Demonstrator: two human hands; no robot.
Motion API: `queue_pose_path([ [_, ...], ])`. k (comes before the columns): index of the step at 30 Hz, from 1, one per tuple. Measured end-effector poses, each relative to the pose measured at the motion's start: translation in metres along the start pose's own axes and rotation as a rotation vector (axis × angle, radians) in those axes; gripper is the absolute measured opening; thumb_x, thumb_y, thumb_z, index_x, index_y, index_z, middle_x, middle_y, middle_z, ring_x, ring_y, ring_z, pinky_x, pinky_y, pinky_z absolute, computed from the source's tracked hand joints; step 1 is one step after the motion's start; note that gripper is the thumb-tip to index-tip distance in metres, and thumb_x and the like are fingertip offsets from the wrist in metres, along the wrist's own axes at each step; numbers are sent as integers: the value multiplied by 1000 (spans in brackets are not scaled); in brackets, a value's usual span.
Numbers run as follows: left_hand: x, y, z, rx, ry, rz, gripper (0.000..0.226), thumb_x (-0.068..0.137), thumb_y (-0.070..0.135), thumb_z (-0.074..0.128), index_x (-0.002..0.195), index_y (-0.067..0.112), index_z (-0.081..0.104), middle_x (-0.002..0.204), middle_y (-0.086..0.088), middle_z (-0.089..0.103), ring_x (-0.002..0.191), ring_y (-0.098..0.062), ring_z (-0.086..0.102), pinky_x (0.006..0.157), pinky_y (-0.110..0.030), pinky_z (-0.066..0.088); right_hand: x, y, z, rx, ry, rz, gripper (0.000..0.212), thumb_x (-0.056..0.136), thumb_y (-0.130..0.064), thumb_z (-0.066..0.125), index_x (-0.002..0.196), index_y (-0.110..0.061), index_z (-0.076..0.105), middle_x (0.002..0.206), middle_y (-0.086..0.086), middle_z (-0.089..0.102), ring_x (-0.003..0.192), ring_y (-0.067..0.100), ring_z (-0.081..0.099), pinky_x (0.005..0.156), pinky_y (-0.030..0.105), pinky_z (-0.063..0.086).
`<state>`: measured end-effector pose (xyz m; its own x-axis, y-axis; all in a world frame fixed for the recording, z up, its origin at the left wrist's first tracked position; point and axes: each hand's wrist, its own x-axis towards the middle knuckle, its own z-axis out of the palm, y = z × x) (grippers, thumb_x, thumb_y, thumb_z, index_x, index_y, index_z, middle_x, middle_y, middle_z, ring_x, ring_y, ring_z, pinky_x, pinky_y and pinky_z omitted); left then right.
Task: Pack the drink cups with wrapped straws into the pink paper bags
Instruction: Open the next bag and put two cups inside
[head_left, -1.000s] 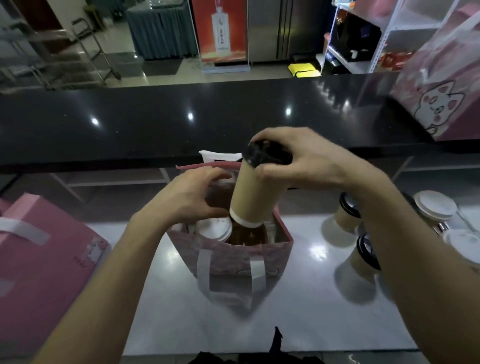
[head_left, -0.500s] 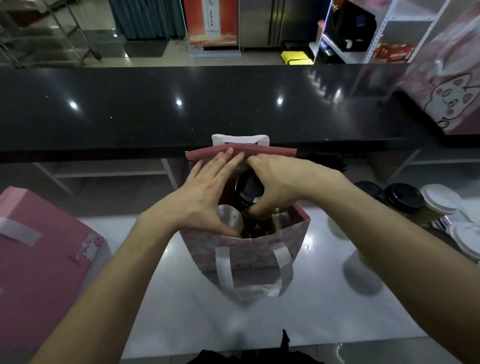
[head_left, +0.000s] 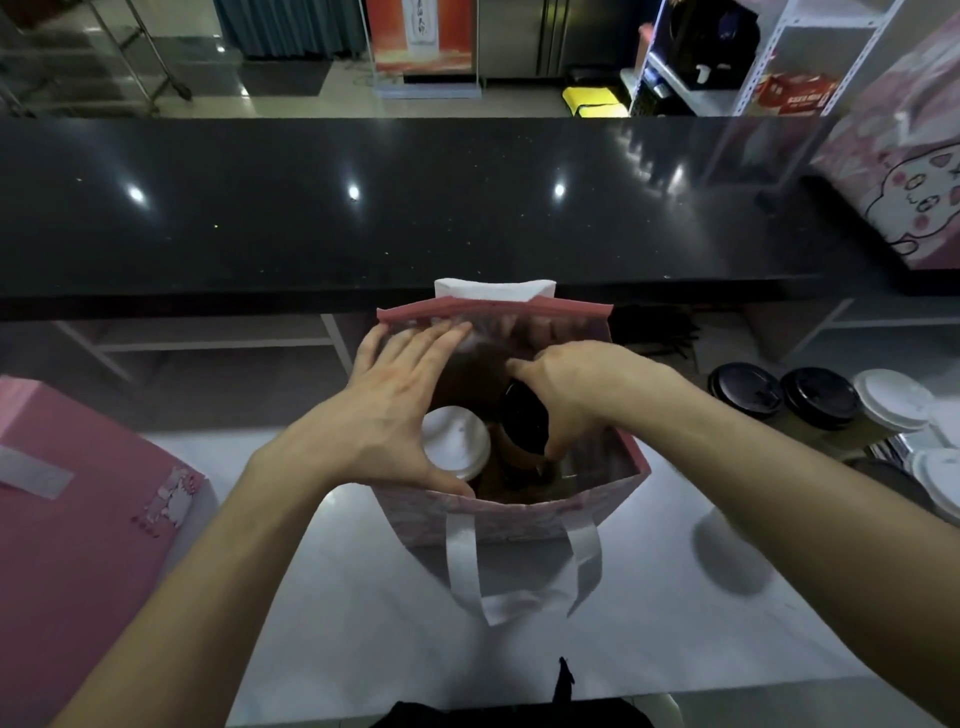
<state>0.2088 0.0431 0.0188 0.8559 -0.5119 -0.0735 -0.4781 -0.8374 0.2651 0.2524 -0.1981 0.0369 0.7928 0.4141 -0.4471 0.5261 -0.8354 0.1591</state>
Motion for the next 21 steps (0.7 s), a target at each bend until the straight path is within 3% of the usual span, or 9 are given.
queue_pose_path([
  [4,0,2,3,-9,-40,12,159,58,94,78,170,38,-20,181,11,-17,167,-13,-20,132,-54,-20,-1,-8,6,-61,-9,-44,100,80,-55,89,164,-34,39,143,5,56,122,30,63,91,40,58],
  [8,0,3,5,-5,-45,23,160,59,94,79,169,39,-24,180,11,-24,165,-13,-26,131,-52,-21,0,-18,12,-161,21,-73,88,81,-51,88,158,-29,50,131,1,66,112,27,69,83,40,61],
  [11,1,3,5,-6,-42,23,160,61,92,80,168,39,-26,180,12,-26,164,-12,-29,130,-47,-25,5,-22,14,-159,33,-70,88,81,-48,89,156,-22,50,120,2,71,103,27,70,70,38,53],
  [17,3,-1,5,-8,-44,13,160,60,95,78,167,41,-28,180,11,-25,164,-11,-28,131,-47,-25,4,-15,15,-9,-6,-48,93,74,-60,93,148,-20,54,116,5,69,88,23,58,67,34,46],
  [21,3,1,5,8,-46,9,157,62,95,77,166,42,-29,180,9,-27,164,-15,-29,131,-50,-24,2,-18,19,-9,-8,-53,95,71,-62,94,146,-19,55,97,1,57,83,22,56,51,28,32],
])
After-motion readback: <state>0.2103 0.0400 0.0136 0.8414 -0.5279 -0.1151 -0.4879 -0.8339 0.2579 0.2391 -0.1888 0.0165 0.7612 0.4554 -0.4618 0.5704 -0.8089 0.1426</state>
